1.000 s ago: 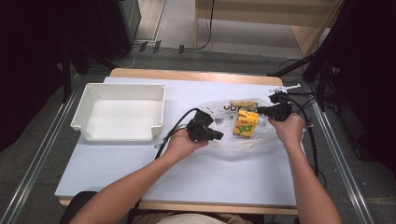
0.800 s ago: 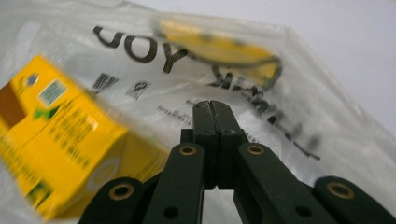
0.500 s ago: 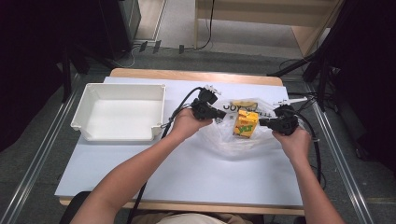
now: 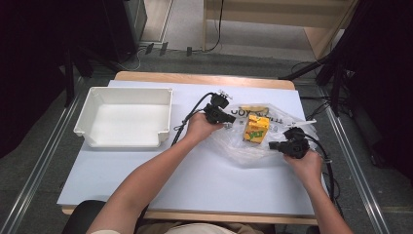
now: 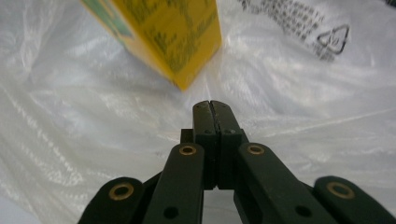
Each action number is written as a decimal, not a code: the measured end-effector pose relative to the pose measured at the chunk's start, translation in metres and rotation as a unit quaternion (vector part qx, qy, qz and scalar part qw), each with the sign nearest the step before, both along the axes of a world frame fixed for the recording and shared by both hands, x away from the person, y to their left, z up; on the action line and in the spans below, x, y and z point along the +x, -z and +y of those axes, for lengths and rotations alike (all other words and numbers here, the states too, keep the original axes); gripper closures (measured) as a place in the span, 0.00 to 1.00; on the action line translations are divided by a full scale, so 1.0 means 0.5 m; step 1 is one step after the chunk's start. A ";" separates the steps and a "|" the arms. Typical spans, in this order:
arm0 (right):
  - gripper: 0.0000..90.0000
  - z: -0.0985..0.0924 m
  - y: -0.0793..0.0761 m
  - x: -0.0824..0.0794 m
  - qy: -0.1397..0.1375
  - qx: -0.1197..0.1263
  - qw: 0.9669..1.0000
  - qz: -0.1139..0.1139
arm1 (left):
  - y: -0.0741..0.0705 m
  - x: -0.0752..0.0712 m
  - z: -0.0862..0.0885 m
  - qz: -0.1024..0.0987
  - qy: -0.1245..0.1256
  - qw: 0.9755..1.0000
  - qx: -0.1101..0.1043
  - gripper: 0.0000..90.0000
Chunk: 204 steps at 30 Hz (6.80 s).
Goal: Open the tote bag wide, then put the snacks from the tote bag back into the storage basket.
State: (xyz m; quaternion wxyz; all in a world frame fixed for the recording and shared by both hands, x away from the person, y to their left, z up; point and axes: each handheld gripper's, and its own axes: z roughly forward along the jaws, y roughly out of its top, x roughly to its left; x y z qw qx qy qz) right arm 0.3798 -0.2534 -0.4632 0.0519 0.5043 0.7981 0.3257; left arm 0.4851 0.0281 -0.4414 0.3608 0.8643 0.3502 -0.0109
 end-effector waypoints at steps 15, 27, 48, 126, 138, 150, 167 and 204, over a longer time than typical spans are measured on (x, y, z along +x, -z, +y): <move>1.00 -0.026 0.014 -0.082 -0.018 -0.012 1.000 -0.003 | 0.015 0.003 0.002 0.004 -0.001 1.000 0.015 1.00; 1.00 -0.027 -0.008 -0.120 -0.013 -0.013 1.000 -0.016 | 0.009 -0.007 -0.001 0.012 0.005 1.000 0.001 0.99; 0.54 -0.015 -0.063 -0.115 -0.016 0.035 0.992 -0.124 | -0.063 -0.039 0.025 -0.004 0.068 0.997 -0.027 0.56; 0.42 -0.006 -0.059 -0.132 -0.004 0.062 0.992 -0.106 | 0.001 -0.031 -0.136 -0.019 0.176 0.983 -0.040 0.34; 0.43 -0.006 -0.057 -0.130 -0.005 0.064 0.993 -0.100 | -0.003 -0.034 -0.137 -0.034 0.155 0.987 -0.013 0.56; 0.43 -0.003 -0.056 -0.126 -0.003 0.069 0.992 -0.106 | -0.034 -0.044 -0.145 -0.033 0.135 0.990 0.001 0.57; 0.44 0.013 -0.075 -0.116 0.005 0.081 0.990 -0.118 | -0.120 -0.057 -0.107 -0.041 0.125 0.991 -0.002 0.57; 0.44 0.080 -0.092 -0.134 0.001 0.031 0.991 -0.128 | -0.169 -0.144 0.056 -0.033 0.113 0.993 -0.019 0.57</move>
